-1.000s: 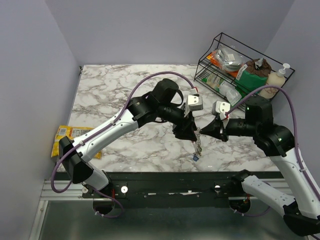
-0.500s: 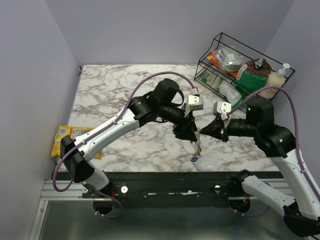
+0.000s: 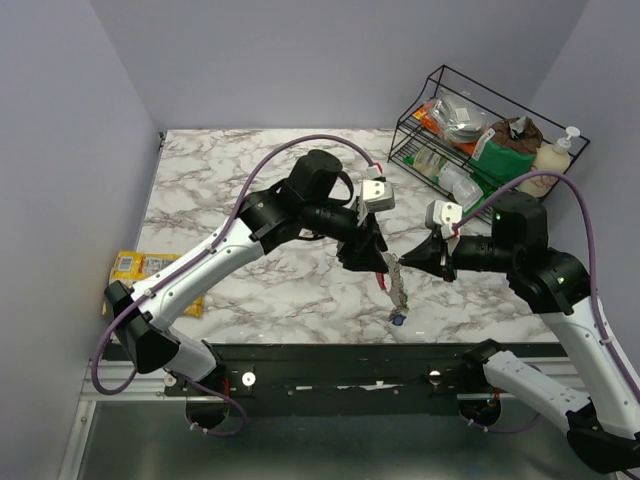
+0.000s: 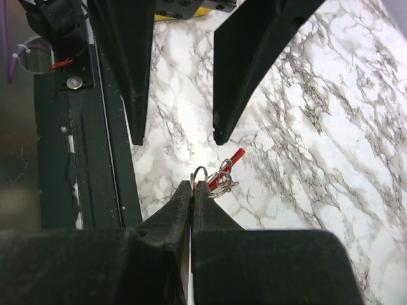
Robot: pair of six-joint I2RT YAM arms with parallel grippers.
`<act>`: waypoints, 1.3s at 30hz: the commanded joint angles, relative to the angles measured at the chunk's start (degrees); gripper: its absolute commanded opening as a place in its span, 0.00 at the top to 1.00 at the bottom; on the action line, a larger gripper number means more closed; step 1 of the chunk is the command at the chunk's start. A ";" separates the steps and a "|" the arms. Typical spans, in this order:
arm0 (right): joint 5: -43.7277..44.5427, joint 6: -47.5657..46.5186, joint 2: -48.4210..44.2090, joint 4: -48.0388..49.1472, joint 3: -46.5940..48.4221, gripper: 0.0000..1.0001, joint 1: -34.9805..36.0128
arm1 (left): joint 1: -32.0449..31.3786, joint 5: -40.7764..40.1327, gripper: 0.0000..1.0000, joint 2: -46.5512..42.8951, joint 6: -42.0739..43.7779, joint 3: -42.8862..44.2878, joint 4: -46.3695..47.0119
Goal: Remove the keys from the keyring
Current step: Remove the key from the keyring.
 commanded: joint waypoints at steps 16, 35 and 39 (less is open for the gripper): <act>1.87 1.47 0.07 3.72 0.32 0.98 -0.68 | -0.67 6.31 0.41 1.36 -1.71 -1.96 1.97; 2.75 1.65 1.30 4.51 0.23 0.98 -0.77 | -0.67 6.22 0.41 1.18 -2.06 -2.48 3.11; 1.70 1.74 1.12 4.16 0.76 0.98 -0.77 | -0.67 2.89 0.41 1.97 -3.54 -2.84 3.90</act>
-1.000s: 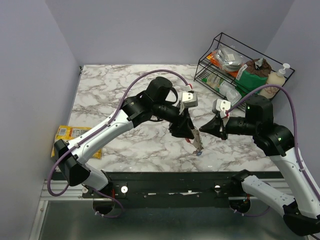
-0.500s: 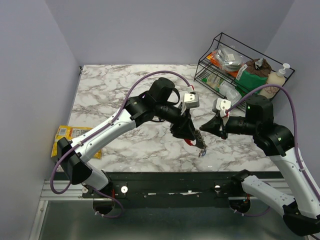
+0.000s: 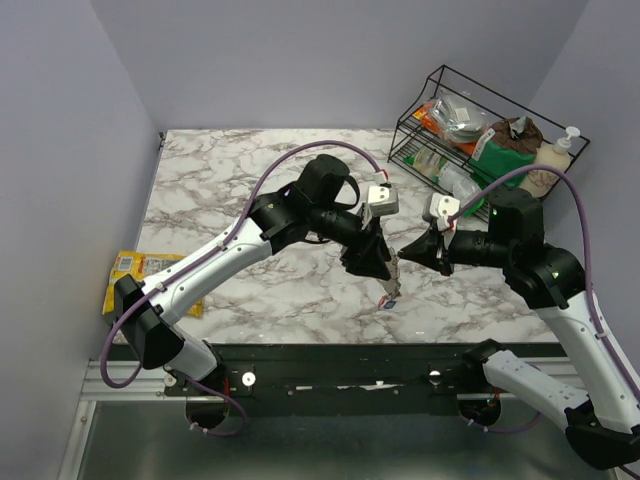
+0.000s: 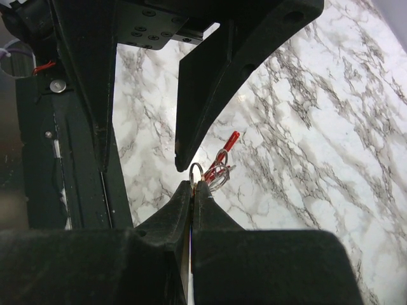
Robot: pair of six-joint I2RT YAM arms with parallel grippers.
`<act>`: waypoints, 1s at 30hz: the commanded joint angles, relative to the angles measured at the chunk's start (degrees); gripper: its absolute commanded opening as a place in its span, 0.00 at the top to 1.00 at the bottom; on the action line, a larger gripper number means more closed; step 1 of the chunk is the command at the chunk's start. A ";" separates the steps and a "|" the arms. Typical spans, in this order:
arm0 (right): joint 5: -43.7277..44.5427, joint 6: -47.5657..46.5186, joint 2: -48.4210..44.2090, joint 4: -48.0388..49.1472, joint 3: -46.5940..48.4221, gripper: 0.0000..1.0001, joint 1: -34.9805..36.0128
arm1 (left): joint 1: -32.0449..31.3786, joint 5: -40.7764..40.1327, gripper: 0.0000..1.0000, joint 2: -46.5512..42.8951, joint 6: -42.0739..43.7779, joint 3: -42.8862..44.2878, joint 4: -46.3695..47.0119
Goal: Remove the keys from the keyring
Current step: Remove the key from the keyring.
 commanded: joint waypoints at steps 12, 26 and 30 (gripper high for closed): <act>-2.31 0.97 -1.44 1.60 0.96 0.98 -0.40 | -1.07 -4.55 0.41 1.65 -1.15 0.16 0.88; -2.84 1.15 -1.71 2.12 0.17 0.98 -0.40 | -2.12 -5.51 0.42 2.70 -0.97 1.39 0.09; -3.63 1.24 -1.71 1.77 0.17 0.98 -0.40 | -2.12 -6.82 0.43 3.05 -1.15 1.48 0.44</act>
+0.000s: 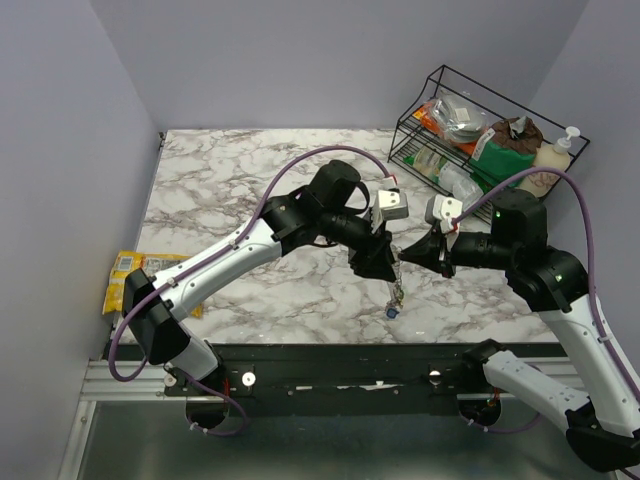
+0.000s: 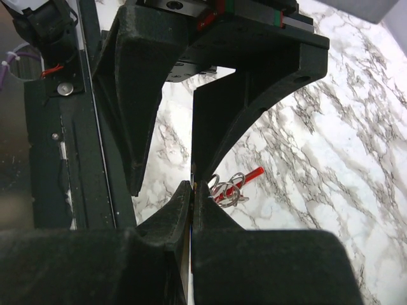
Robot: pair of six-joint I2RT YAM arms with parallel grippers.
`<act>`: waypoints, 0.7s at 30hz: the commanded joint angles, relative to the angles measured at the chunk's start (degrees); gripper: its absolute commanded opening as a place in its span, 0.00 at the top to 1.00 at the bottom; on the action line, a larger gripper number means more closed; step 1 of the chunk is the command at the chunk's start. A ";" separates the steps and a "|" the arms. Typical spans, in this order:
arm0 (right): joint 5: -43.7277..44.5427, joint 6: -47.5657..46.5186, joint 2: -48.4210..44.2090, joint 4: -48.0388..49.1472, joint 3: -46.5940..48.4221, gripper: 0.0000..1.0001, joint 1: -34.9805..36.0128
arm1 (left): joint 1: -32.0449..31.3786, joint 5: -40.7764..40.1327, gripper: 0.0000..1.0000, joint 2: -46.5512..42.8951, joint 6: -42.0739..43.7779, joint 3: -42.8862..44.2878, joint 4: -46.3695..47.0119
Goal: Remove the keys from the keyring
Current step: Remove the key from the keyring.
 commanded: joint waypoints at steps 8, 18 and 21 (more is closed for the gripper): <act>-3.59 0.62 -1.11 1.71 -0.88 0.98 -0.31 | -0.33 -4.28 0.47 0.67 -0.50 1.39 0.66; -2.63 0.62 -1.47 2.93 -2.55 0.98 -0.40 | -0.33 -3.32 0.56 -0.38 -0.58 1.48 0.57; -2.36 0.80 -1.38 3.20 -2.38 0.98 -0.40 | -0.33 -2.44 0.62 -0.64 -0.41 1.13 0.48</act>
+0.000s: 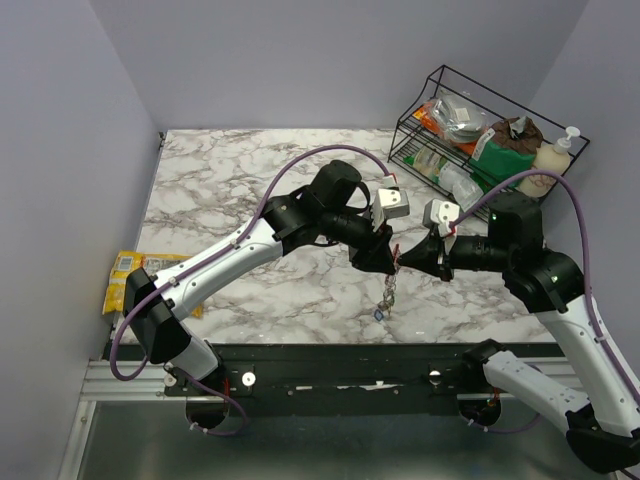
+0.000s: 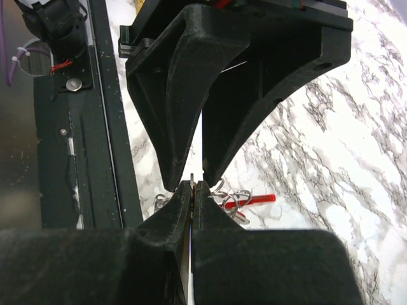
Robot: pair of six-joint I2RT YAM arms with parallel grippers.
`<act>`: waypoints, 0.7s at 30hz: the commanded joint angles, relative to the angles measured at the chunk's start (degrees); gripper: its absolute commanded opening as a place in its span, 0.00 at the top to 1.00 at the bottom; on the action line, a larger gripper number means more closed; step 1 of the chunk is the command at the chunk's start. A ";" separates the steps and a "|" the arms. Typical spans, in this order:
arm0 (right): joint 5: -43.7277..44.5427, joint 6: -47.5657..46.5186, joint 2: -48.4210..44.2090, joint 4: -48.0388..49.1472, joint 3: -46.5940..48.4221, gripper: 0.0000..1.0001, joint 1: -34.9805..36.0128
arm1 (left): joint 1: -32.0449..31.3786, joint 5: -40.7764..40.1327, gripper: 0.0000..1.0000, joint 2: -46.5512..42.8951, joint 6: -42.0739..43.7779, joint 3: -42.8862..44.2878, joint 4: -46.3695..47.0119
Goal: Remove the keys from the keyring
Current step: Remove the key from the keyring.
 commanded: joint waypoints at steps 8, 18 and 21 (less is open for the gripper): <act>-1.01 1.30 -0.61 2.72 0.99 0.98 -0.46 | -1.12 1.50 0.68 -0.40 0.47 0.91 0.07; -1.89 1.57 -0.79 2.63 0.99 0.98 -0.73 | -1.47 -0.52 0.73 0.21 0.47 1.52 -0.11; -1.80 1.57 -0.96 2.72 0.99 0.98 -0.82 | -1.73 -1.31 0.71 0.13 0.47 1.52 -0.28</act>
